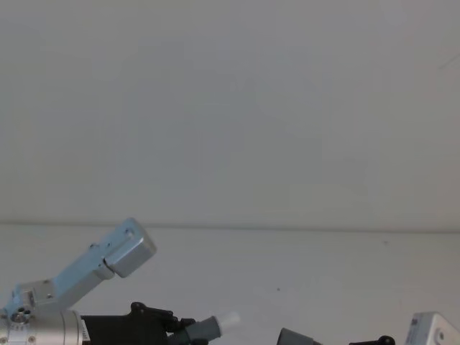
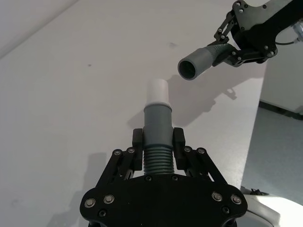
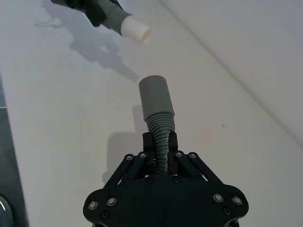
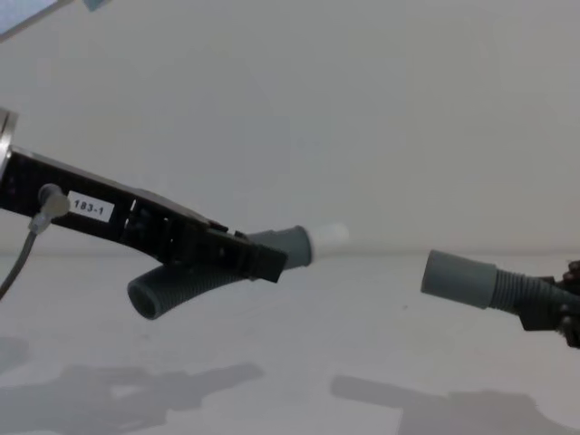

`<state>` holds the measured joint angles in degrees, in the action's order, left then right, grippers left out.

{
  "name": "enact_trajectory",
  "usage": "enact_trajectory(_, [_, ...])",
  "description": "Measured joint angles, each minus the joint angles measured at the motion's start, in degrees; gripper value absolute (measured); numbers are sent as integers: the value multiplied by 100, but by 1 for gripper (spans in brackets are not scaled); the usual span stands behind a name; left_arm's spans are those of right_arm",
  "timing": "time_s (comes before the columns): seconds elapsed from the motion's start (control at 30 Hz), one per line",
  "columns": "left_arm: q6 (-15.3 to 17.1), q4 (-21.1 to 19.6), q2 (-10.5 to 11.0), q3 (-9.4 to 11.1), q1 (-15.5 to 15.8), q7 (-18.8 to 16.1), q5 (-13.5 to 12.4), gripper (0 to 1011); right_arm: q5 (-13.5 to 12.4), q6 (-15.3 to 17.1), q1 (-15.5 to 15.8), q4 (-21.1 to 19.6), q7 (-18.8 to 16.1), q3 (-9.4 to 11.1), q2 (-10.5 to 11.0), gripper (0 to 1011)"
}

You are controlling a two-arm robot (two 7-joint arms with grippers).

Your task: Use both hands to pick up one end of the pipe from the table, align the ends, and insert them.

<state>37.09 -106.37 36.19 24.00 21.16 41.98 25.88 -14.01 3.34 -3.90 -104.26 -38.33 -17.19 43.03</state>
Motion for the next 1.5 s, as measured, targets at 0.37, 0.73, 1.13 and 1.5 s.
enact_trajectory(0.37, [-35, 187, 53, 230, 276, 377, 94, 339, -138, -231, -37, -70, -178, -46, 104, 136])
enact_trajectory(0.73, [-43, 378, 64, 437, 534, 715, 189, 339, -215, -352, -114, -86, -294, -127, 157, 136])
enact_trajectory(1.13, [3, 561, 94, 603, 753, 985, 281, 336, -261, -410, -244, -79, -405, -256, 189, 136])
enact_trajectory(1.5, [42, 673, 175, 689, 867, 1141, 351, 339, -260, -390, -390, -13, -451, -403, 171, 136])
